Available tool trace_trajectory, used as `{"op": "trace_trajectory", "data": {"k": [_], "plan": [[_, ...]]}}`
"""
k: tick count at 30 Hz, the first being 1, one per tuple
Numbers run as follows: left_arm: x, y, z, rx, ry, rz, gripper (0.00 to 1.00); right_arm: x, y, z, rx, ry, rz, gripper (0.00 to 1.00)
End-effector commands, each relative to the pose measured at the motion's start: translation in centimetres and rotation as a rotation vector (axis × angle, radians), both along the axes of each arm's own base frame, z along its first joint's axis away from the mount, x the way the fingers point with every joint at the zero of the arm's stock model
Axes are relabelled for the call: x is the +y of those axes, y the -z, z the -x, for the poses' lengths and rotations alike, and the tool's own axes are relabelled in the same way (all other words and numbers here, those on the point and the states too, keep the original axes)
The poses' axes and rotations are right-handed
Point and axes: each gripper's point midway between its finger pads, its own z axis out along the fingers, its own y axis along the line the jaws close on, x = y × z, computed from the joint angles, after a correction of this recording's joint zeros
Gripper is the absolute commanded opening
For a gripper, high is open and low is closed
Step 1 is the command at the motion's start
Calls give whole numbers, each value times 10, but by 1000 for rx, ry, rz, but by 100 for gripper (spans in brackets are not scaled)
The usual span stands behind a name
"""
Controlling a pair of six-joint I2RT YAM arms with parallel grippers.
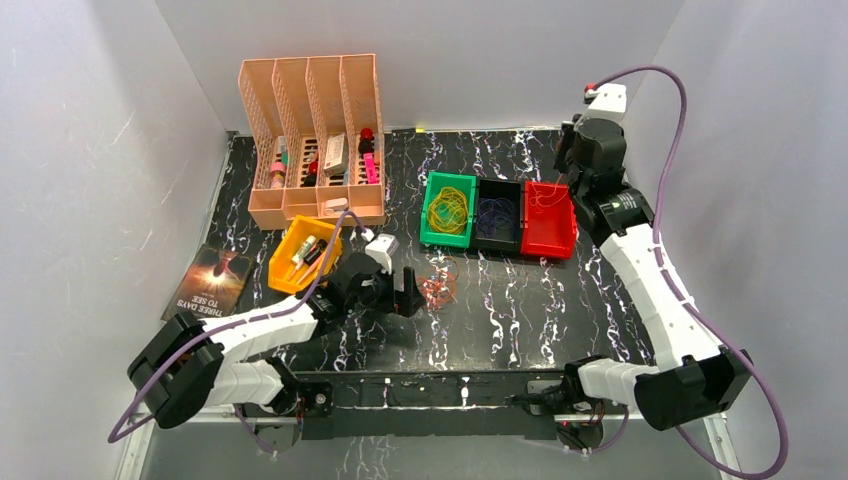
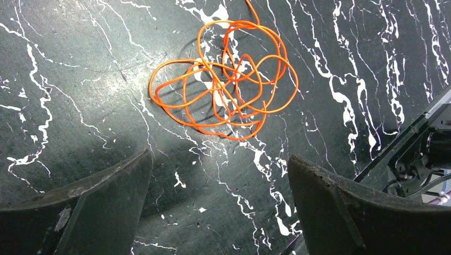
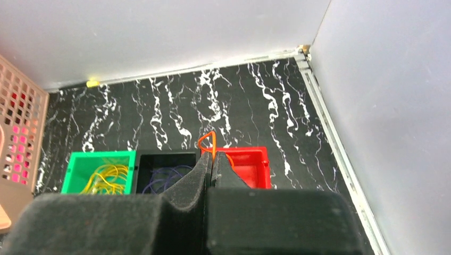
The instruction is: Untangle the cables
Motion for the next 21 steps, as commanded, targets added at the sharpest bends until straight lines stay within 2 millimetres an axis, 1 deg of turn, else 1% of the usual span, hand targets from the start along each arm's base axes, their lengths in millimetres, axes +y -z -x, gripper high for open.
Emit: {"op": "trace_trajectory", "data": {"k": [1, 3, 6, 9, 12, 15, 21], "plan": [[-2, 1, -1, 21, -1, -9, 98, -1, -56, -8, -157, -1, -44, 0], [-2, 2, -2, 28, 0, -16, 98, -2, -52, -11, -150, 6, -38, 0], [-2, 4, -3, 39, -5, -35, 98, -4, -40, -16, -126, 13, -25, 0], [0, 6, -4, 44, -12, -53, 98, -6, -21, -23, -97, 23, -10, 0], [-1, 6, -6, 46, -17, -57, 98, -13, 2, -29, -66, 55, 2, 0], [-2, 6, -7, 53, -18, -64, 98, -22, 30, -36, -22, 78, -11, 0], [-3, 8, -12, 49, -25, -78, 98, -49, 87, -47, 91, 181, -31, 0]]}}
